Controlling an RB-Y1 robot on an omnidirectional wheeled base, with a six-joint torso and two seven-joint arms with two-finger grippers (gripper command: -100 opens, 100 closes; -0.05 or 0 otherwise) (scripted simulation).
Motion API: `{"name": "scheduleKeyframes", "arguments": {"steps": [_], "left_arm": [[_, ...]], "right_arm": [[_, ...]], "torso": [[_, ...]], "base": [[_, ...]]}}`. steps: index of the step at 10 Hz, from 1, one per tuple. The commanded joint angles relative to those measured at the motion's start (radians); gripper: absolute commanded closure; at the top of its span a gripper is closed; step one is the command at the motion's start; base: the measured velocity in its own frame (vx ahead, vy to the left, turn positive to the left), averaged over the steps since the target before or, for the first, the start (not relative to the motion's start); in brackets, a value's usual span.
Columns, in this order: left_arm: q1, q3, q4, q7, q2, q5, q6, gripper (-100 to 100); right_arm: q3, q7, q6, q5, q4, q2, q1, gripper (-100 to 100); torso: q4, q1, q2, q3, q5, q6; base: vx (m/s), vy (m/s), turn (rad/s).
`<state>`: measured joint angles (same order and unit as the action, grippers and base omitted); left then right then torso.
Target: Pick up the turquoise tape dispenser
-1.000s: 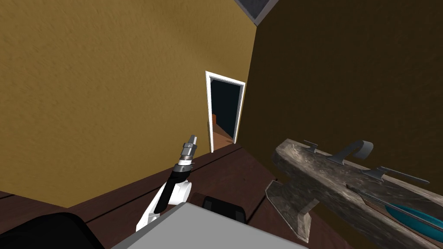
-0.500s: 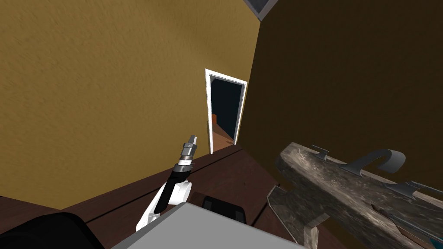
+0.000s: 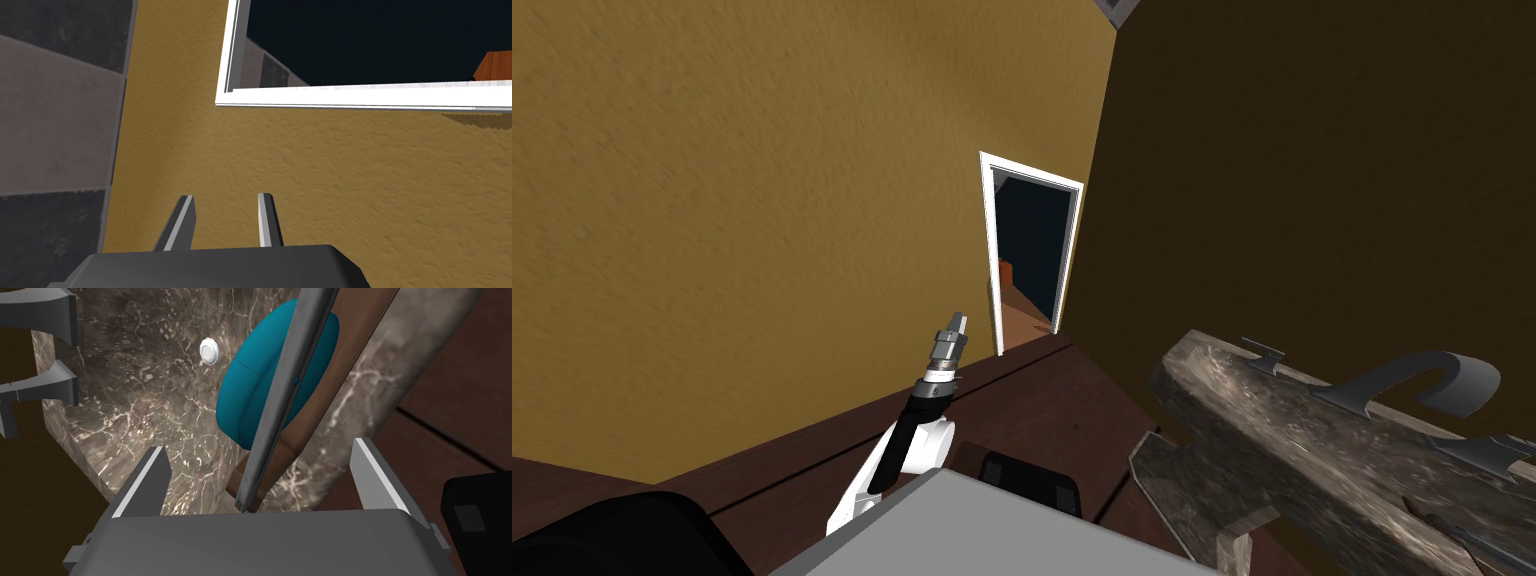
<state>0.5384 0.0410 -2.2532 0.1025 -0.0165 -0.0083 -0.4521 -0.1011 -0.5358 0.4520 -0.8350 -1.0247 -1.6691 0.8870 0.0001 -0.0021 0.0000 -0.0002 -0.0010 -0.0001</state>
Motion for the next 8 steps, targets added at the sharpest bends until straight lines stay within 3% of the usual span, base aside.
{"name": "scheduleKeyframes", "arguments": {"steps": [1, 5, 7, 8], "left_arm": [[0.000, 0.000, 0.000, 0.000, 0.000, 0.000, 0.000, 0], [0.000, 0.000, 0.000, 0.000, 0.000, 0.000, 0.000, 0], [0.000, 0.000, 0.000, 0.000, 0.000, 0.000, 0.000, 0], [0.000, 0.000, 0.000, 0.000, 0.000, 0.000, 0.000, 0]], "right_arm": [[0.050, 0.028, -0.007, -0.019, 0.000, -0.007, -0.050, -100], [0.168, 0.076, -0.019, -0.050, -0.005, -0.022, -0.173, -100], [0.193, 0.076, -0.019, -0.050, -0.005, -0.022, -0.196, -100], [0.237, 0.100, -0.026, -0.065, -0.007, -0.030, -0.241, -100]], "torso": [[0.000, 0.000, 0.000, 0.000, 0.000, 0.000], [0.000, 0.000, 0.001, 0.001, 0.000, 0.000], [0.000, 0.000, 0.001, 0.000, 0.000, 0.000], [0.000, 0.000, 0.000, 0.000, 0.000, 0.000]], "base": [[-0.022, -0.013, -0.026], [-0.020, -0.014, -0.018], [-0.010, -0.009, -0.005], [-0.012, -0.010, -0.028]]}}
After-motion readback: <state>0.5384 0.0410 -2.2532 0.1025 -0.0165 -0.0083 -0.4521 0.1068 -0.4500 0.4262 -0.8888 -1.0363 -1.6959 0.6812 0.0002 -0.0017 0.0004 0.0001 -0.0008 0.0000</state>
